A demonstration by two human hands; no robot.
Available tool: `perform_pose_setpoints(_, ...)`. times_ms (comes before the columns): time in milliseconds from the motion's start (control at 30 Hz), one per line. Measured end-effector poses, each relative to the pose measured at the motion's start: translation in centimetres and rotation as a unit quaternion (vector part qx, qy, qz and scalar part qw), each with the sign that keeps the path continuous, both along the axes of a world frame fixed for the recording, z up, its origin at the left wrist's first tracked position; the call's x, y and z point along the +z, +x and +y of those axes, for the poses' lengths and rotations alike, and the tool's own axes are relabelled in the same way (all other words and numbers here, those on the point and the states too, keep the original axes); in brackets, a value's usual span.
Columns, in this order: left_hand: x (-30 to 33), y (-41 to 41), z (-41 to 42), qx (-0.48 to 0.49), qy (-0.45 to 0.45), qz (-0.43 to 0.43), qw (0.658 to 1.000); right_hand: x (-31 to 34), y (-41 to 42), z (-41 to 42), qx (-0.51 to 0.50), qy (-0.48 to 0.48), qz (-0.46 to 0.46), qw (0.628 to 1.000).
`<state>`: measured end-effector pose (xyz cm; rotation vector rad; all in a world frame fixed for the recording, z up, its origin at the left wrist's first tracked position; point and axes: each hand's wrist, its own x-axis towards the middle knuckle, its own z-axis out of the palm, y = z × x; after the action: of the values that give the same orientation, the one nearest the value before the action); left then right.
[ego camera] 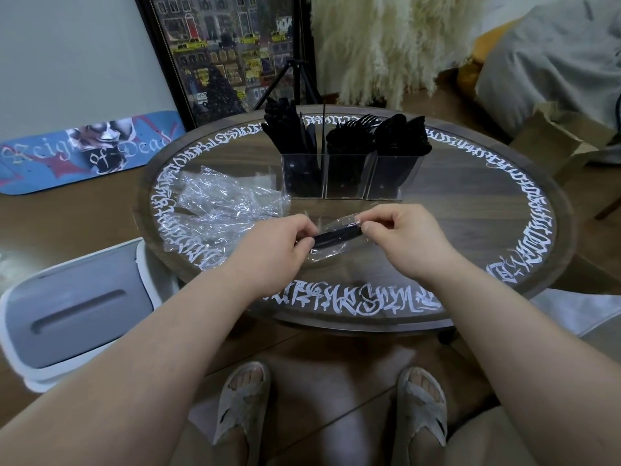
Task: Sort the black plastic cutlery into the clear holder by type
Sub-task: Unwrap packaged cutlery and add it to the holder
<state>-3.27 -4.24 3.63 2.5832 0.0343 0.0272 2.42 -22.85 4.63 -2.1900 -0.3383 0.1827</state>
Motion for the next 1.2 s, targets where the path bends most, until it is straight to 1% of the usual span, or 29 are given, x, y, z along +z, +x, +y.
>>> perform_pose_setpoints(133, 0.1, 0.0, -0.1, -0.008, 0.004, -0.005, 1.0, 0.0, -0.1, 0.1, 0.017, 0.021, 0.031, 0.999)
perform_pose_setpoints(300, 0.0, -0.1, -0.2, -0.001, -0.029, -0.028, 0.999, 0.1, -0.1, 0.1, 0.015, 0.064, 0.049, 0.997)
perform_pose_setpoints(433, 0.0, 0.0, -0.2, 0.007, -0.028, -0.044, 0.999, 0.0, -0.1, -0.1, 0.023, 0.091, 0.063, 0.994)
perform_pose_setpoints(600, 0.4, 0.2, 0.1, 0.066, -0.011, -0.081, 0.994, -0.1, 0.6, -0.4, -0.041, 0.16, 0.093, 0.982)
perform_pose_setpoints(733, 0.4, 0.5, 1.1, 0.097, 0.007, -0.041, 0.994, -0.2, 1.0, -0.9, -0.087, 0.216, 0.113, 0.966)
perform_pose_setpoints(800, 0.2, 0.4, 1.3, 0.097, 0.014, -0.031, 0.995, -0.2, 1.1, -1.1, -0.087, 0.224, 0.124, 0.963)
perform_pose_setpoints(933, 0.0, 0.5, 1.6, 0.103, 0.019, -0.07, 0.992, -0.3, 1.1, -1.1, -0.068, 0.229, 0.167, 0.957)
perform_pose_setpoints(1033, 0.2, 0.6, 1.8, 0.113, 0.0, -0.087, 0.99, 0.0, 1.2, -1.3, -0.081, 0.238, 0.18, 0.951)
perform_pose_setpoints(1200, 0.6, 0.5, 2.0, 0.111, 0.002, -0.102, 0.989, 0.5, 1.2, -1.5, -0.097, 0.27, 0.204, 0.936)
